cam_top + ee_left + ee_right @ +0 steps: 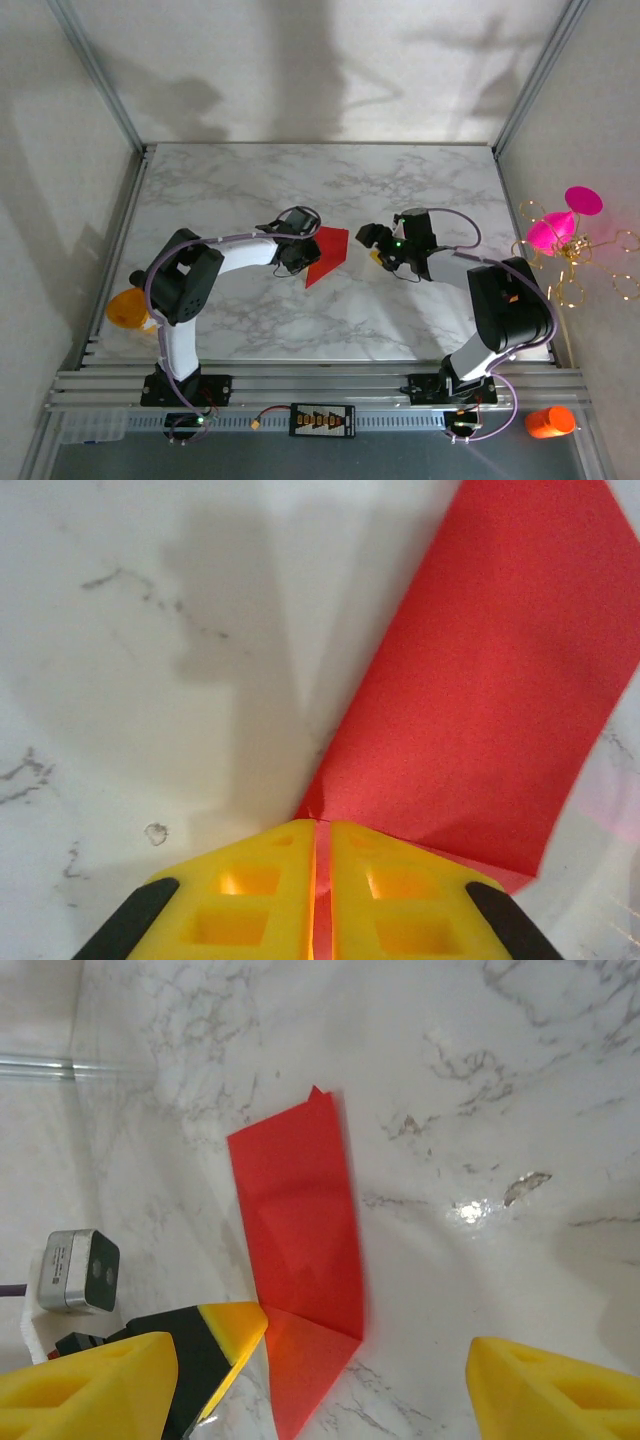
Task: Fold a paper plane with a square sheet of paper (pick it up from the middle)
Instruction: Fold the wing for the fifth time at the center of the table.
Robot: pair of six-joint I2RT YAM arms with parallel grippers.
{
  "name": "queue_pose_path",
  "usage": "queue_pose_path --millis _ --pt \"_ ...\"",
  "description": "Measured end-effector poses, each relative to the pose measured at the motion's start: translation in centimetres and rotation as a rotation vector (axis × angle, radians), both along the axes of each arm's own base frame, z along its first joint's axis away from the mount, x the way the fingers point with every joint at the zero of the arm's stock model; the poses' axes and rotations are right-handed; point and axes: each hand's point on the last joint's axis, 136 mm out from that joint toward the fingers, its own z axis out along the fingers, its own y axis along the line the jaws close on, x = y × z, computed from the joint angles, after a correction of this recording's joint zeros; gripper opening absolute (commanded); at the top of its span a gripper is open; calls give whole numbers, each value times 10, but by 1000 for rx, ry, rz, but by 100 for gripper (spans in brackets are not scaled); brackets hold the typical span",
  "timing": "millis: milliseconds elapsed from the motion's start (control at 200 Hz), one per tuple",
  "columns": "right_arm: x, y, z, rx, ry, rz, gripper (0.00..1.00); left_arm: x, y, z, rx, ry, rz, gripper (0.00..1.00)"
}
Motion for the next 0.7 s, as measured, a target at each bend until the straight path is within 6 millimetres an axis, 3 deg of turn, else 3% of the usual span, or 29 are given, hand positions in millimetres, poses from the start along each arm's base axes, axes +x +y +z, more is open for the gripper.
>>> queue_pose_path --millis 245,701 --pt "-2 8 -6 1 18 25 75 4 -3 3 -20 -13 17 11" --pt "-13 38 -20 -3 124 84 52 7 -3 -2 11 -21 -26 8"
